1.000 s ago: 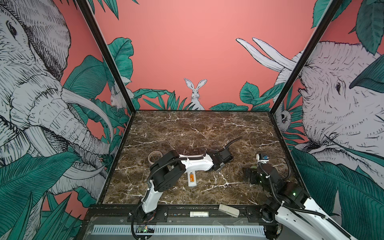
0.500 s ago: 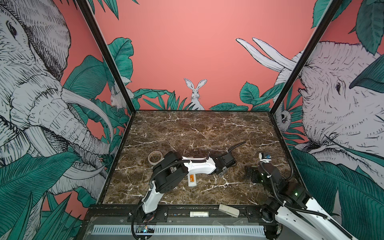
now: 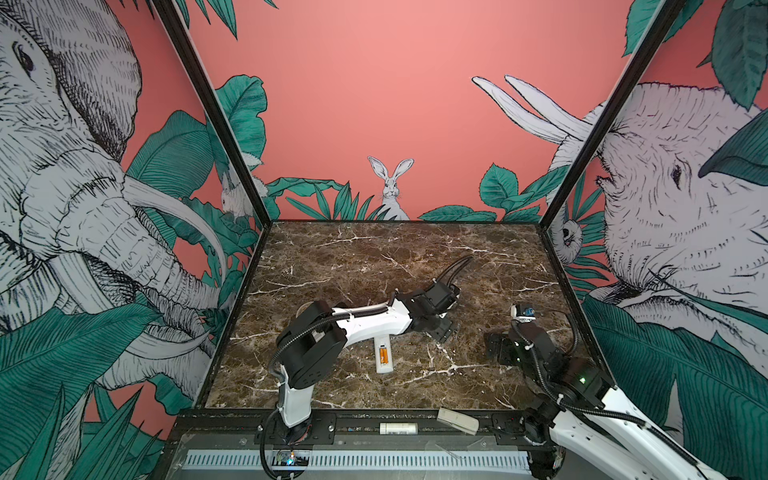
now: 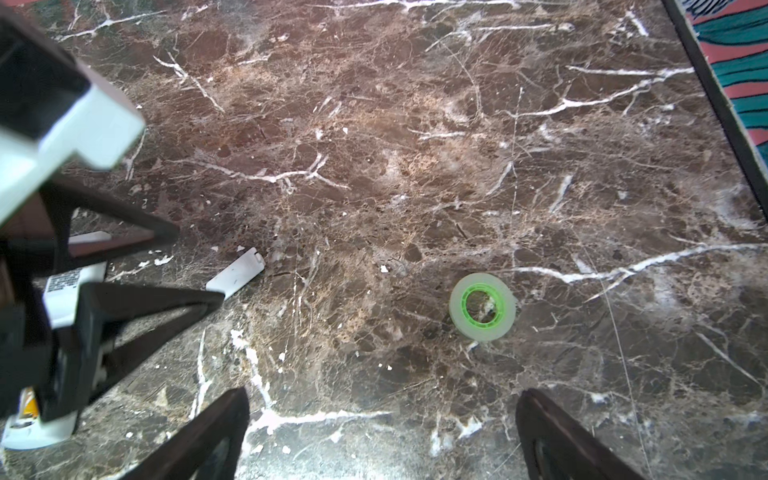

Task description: Load the batteries into the remote control

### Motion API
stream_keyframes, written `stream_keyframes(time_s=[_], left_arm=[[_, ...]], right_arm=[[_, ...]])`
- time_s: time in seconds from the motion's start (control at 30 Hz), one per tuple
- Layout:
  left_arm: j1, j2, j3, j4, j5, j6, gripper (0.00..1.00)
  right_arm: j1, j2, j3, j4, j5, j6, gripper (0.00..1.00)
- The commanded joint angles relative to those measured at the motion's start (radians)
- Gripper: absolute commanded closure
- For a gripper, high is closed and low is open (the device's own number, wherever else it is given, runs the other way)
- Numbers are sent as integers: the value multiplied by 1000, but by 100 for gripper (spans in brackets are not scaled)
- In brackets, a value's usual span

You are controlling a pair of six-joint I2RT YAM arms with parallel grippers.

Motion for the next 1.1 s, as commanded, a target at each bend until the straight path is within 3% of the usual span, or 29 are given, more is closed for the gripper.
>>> stream_keyframes(time_s=[0.0,0.37,0.5,0.63,1.07], left_arm=[[24,18,-13,16,150,40,21],[38,101,-9,23,172,22,19],[38,112,-17,25,234,13,19],[34,115,-45,79,319,-32,1],[-50,57,-61,84,351,-133,1]], right_arm=[[-5,2,1,16,0,26,0],[-4,-3,7,-8,1,24,0],[-4,-11,5,-13,2,25,0],[-4,-2,3,1,2,16,1],[-4,61,7,41,-5,7,1]])
